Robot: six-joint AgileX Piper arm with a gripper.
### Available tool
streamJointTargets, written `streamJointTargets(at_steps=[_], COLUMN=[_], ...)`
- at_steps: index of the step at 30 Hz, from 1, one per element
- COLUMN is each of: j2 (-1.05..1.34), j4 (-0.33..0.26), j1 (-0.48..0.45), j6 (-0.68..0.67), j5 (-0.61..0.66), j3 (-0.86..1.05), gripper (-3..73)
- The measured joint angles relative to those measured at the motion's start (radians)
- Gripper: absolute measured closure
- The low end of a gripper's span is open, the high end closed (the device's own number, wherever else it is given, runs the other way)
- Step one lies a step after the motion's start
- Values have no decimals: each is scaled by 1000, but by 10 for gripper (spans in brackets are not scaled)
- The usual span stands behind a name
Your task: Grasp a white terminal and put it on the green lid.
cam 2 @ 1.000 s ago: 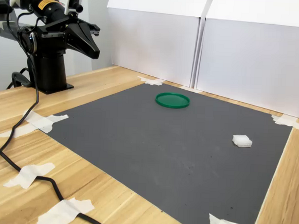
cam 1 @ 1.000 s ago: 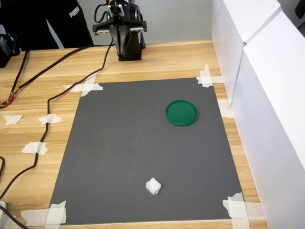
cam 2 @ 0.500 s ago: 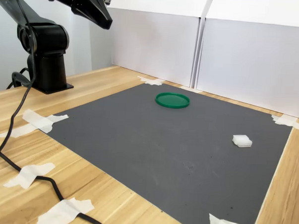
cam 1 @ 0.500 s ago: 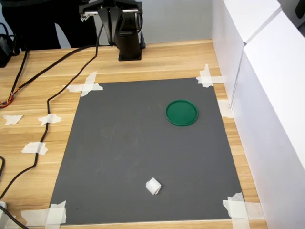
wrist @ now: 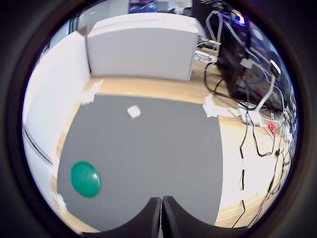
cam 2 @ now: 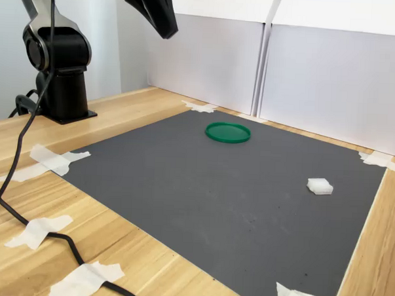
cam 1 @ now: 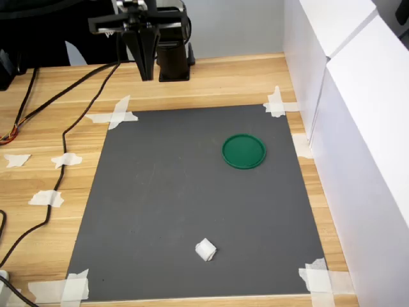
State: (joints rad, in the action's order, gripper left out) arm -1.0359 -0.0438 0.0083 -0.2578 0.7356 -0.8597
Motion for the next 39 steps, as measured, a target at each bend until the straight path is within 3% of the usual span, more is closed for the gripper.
streamJointTargets(at_steps=[7,13,16,23,25,29,34,39], j2=[-185,-309,-368,-473,-499,-556,-641,-729], j4=[-53,-64,-71,-73,-76,-102,-154,-210], j1=[0,0,0,0,0,0,0,5], j6=[-248,-392,-426,-448,-448,-450,-461,-445], j5=[104,177,232,294,297,344,448,474], j3=[-141,-270,-341,-521,-558,-654,-768,-876], gripper=[711,678,589,127,39,-15,-20,-20])
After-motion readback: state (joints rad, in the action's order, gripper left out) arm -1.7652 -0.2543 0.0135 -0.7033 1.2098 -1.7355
